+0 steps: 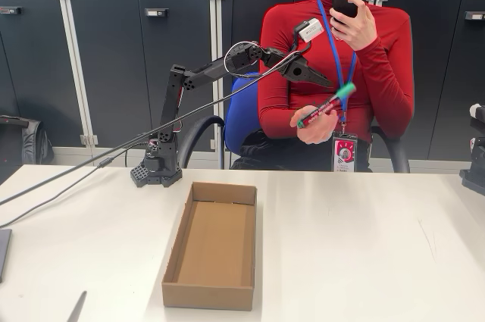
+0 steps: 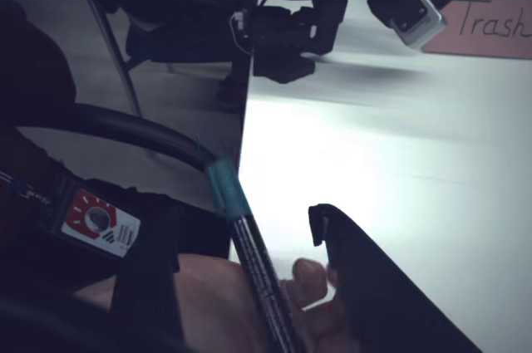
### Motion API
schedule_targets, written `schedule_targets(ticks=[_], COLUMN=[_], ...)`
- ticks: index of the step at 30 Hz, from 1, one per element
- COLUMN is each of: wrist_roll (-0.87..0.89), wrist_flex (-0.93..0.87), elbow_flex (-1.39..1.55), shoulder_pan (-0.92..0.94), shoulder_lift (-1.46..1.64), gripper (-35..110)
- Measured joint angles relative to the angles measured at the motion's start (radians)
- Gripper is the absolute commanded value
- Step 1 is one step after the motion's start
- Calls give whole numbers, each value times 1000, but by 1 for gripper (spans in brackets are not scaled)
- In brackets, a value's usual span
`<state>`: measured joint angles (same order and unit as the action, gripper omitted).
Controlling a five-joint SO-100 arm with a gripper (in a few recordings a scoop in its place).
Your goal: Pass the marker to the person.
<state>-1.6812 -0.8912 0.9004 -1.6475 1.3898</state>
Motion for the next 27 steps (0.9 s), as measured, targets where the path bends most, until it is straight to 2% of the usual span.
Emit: schedule_targets(ticks=[27], wrist_roll=[-17], wrist_flex=[0], elbow_flex=[0], shoulder_pan=[-2], shoulder_lift=[0], gripper=[44])
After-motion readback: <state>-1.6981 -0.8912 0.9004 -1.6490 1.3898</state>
